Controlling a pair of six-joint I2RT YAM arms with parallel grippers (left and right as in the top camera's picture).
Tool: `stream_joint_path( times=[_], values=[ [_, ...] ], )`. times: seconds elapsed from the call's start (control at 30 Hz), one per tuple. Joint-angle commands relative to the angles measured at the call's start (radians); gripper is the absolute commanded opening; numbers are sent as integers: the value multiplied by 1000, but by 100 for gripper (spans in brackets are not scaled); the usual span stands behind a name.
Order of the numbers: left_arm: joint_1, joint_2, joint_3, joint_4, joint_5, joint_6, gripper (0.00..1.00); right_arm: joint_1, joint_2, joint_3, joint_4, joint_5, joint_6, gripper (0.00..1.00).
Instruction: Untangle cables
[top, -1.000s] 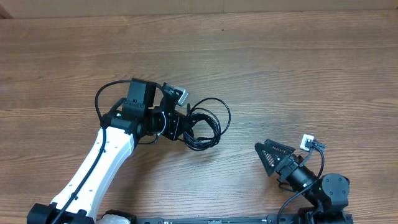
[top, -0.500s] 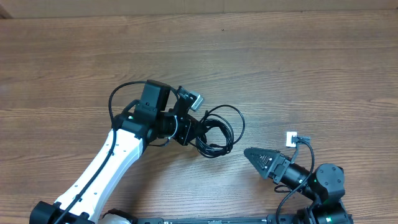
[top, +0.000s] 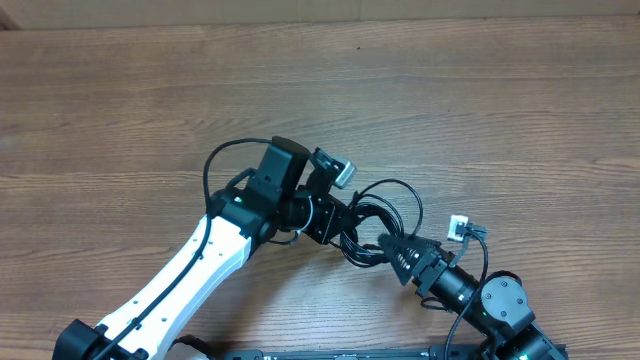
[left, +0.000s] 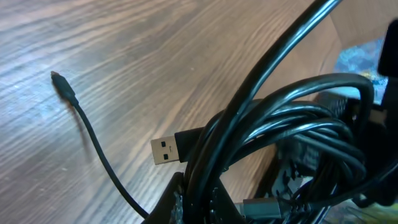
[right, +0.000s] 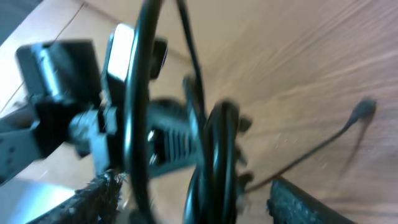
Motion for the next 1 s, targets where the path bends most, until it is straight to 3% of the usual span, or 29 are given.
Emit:
stream_joint_path(
  times=[0.0, 0.1, 0.17, 0.43, 0.6, 0.73, 0.87, 0.97],
  values=[
    [-28, -11, 17, 4, 44, -12, 4, 9, 0, 24, 8, 159, -4, 67],
    [-33, -11, 17, 3, 122, 64, 4, 9, 0, 24, 7, 150, -4, 52],
    [-35, -11, 17, 4, 200, 133, 4, 9, 0, 24, 8, 123, 6, 36],
    [-34, -11, 17, 55, 225, 160, 5, 9, 0, 24, 31, -167, 32, 4],
    [-18, -11, 17, 126, 211, 160, 5, 9, 0, 24, 140, -279, 20, 4],
    [8, -11, 17, 115, 76, 156, 5, 9, 0, 24, 190, -320, -21, 4],
    [69, -11, 17, 119, -51, 55, 4, 9, 0, 24, 170, -377, -32, 4],
    [123, -11, 17, 118, -141, -87, 4, 9, 0, 24, 161, -378, -32, 4]
  ],
)
